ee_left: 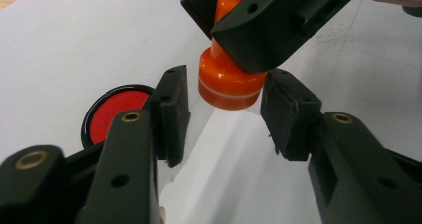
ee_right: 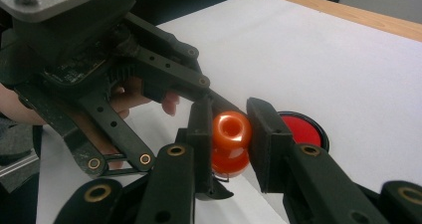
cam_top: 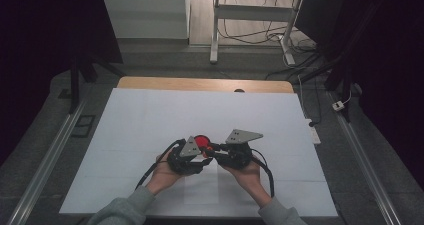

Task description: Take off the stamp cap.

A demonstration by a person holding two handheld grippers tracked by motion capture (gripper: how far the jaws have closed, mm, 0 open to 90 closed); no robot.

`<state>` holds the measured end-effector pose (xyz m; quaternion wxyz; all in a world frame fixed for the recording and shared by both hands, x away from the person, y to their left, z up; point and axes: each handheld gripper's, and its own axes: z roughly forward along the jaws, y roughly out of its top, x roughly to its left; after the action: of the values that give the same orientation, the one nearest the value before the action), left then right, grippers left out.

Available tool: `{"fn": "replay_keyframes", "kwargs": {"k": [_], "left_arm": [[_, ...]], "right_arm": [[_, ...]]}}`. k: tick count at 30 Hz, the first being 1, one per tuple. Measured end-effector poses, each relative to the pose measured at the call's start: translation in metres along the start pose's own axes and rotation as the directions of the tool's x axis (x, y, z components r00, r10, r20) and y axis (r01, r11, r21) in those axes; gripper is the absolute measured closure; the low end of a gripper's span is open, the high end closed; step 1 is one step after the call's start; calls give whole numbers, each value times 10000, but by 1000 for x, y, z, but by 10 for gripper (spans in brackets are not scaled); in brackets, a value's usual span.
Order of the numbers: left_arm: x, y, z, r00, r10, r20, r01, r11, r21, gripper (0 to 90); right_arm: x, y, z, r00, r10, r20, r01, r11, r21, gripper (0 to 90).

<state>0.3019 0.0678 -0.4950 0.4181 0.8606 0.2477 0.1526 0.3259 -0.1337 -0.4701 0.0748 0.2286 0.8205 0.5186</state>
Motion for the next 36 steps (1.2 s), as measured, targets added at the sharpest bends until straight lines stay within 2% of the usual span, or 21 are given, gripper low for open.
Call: {"fn": "replay_keyframes", "kwargs": {"k": [16, 22, 36], "left_arm": [[-1, -1, 1, 9999, 70, -96, -70, 10000, 46, 585], [-1, -1, 1, 9999, 141, -96, -141, 9999, 65, 632], [-2, -1, 1, 9996, 231, -167, -229, 9997, 122, 648]], "right_arm": [[0, 0, 0, 10000, 11, -22, -11, 10000, -45, 718], [0, 0, 0, 10000, 44, -23, -44, 10000, -41, 718], [0, -1, 2, 10000, 65, -11, -65, 9999, -101, 718]]}}
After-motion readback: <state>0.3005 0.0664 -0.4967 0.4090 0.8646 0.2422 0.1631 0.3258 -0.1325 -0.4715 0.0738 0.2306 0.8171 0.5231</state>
